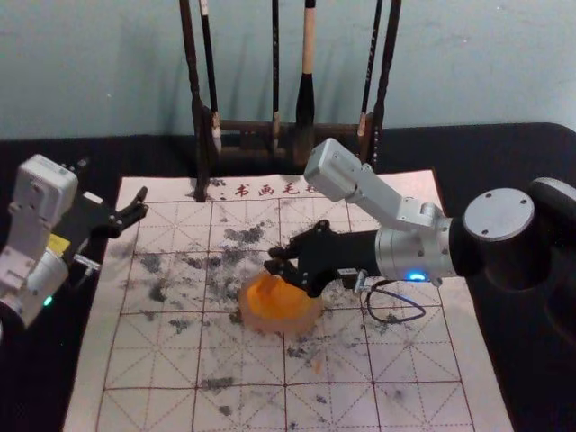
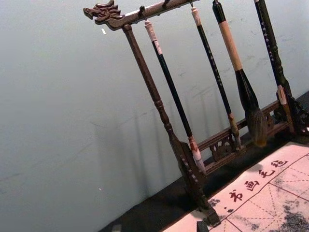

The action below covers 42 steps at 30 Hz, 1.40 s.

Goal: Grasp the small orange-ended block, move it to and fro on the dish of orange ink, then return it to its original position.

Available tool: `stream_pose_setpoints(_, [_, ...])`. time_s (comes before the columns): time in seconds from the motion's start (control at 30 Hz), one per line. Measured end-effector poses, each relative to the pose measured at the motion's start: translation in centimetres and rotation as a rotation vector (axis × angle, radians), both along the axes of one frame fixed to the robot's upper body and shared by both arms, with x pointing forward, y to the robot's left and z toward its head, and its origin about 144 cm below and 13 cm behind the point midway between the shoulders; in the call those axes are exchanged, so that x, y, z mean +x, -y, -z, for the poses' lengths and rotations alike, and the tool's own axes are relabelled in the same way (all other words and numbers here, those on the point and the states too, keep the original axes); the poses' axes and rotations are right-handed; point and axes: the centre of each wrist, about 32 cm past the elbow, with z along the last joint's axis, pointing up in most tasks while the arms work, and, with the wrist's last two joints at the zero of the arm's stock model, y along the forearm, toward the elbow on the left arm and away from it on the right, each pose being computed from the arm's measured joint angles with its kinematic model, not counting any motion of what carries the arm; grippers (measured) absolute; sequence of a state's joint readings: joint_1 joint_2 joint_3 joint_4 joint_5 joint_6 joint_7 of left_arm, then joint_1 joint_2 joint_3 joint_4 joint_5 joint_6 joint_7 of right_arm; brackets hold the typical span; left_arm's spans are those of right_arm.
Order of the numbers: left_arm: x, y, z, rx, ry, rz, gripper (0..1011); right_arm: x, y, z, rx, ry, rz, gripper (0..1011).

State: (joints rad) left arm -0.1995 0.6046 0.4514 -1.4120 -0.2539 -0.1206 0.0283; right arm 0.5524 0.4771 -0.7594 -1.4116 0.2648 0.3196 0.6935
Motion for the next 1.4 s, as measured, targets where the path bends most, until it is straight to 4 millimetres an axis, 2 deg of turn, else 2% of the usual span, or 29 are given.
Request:
stream_pose_setpoints(0.83, [0.0, 0.0, 0.0, 0.000, 0.000, 0.000, 1001, 0.3, 1.7, -0.4, -0.004, 0.014, 0.045, 132])
stream_pose_setpoints(1.4, [0.0, 0.0, 0.0, 0.000, 0.000, 0.000, 1001, -0.7, 3.1, -0.5, -0.002, 0.010, 0.045, 132])
